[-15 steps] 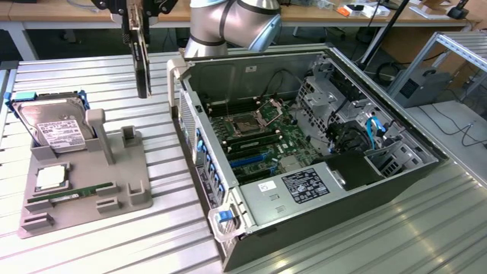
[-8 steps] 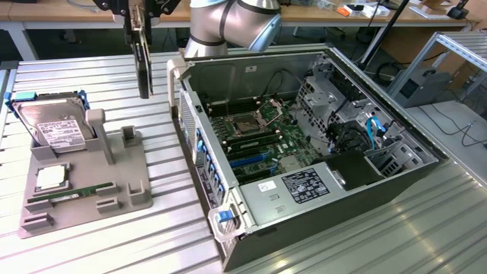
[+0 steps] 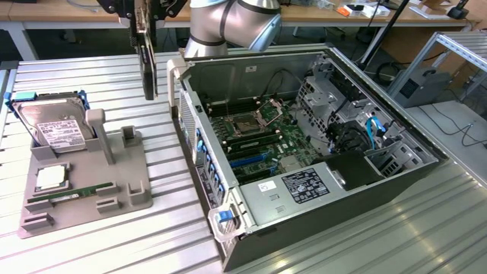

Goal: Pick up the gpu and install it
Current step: 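Pick up the gpu and move the gpu toward the slot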

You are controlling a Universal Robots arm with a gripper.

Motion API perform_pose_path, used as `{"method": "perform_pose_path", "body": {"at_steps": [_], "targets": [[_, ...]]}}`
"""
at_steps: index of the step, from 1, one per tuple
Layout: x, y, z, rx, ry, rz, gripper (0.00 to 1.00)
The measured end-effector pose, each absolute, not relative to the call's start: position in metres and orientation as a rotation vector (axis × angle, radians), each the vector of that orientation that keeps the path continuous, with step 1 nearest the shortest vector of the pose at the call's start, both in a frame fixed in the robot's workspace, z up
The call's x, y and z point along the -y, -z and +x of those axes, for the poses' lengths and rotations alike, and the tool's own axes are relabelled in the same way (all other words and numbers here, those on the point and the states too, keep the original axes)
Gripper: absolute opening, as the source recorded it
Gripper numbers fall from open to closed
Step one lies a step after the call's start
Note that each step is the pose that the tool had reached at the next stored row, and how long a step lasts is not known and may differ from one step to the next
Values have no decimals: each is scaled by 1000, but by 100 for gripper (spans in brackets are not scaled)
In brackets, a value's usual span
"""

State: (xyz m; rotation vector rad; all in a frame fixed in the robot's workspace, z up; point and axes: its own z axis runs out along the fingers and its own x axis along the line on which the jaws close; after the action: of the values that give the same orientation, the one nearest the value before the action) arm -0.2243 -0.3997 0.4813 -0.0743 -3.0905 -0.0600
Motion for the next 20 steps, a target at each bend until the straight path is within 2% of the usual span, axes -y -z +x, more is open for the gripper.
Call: {"method": "perform_pose_path", "body": {"at_steps": [20], "targets": [[400,-471,-200,3090,59,-74,27]]}}
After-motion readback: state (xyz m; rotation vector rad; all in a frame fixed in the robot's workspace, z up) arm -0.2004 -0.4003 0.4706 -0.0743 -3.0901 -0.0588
